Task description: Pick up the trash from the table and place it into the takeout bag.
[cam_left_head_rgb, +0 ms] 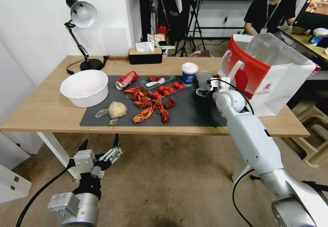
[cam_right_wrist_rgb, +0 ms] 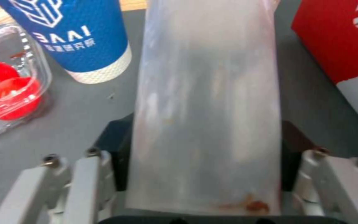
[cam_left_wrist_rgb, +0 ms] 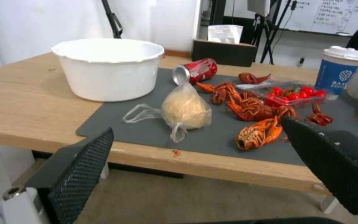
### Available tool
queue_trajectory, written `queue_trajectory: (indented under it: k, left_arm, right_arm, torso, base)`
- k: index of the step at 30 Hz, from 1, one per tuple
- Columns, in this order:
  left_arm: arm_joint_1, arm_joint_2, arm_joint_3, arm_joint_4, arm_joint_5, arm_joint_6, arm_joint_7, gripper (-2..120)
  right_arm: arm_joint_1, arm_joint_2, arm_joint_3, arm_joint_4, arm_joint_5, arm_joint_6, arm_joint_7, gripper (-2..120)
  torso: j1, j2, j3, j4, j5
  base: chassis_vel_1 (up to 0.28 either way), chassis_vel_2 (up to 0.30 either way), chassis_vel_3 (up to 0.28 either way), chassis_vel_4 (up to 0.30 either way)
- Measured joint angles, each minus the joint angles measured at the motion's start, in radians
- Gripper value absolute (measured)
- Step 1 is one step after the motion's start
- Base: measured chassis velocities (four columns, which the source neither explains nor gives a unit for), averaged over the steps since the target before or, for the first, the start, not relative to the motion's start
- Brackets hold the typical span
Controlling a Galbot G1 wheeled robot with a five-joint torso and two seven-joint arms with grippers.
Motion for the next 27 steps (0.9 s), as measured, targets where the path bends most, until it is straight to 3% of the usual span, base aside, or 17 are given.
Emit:
queue_trajectory:
  k: [5,18,27]
  left_arm:
    - [0.012,-0.004,0.003,-0.004,0.007,-0.007,0.000,100]
    - [0.027,-0.021,0.012,-0.012,0.027,-0.018,0.001,100]
    - [0.038,-0.027,0.018,-0.022,0.039,-0.025,0.004,100]
  right_arm:
    - [-0.022,-0.002,0.016,0.029,0.014,0.000,0.002,45]
    - [-0.094,-0.031,0.073,0.110,0.023,-0.003,0.012,45]
    - [-0.222,-0.079,0.139,0.272,0.035,-0.004,0.056,45]
  torso:
    - [0.000,0.000,0.000,0.0002,0.0001]
    - [0.000,0.000,0.000,-0.0002,0.0001]
    - [0.000,0.000,0.000,-0.0001,-0.0001]
  base:
    - [0.000,0.000,0.000,0.000]
    - [0.000,0.000,0.000,0.000]
    - [0.000,0.000,0.000,0.000]
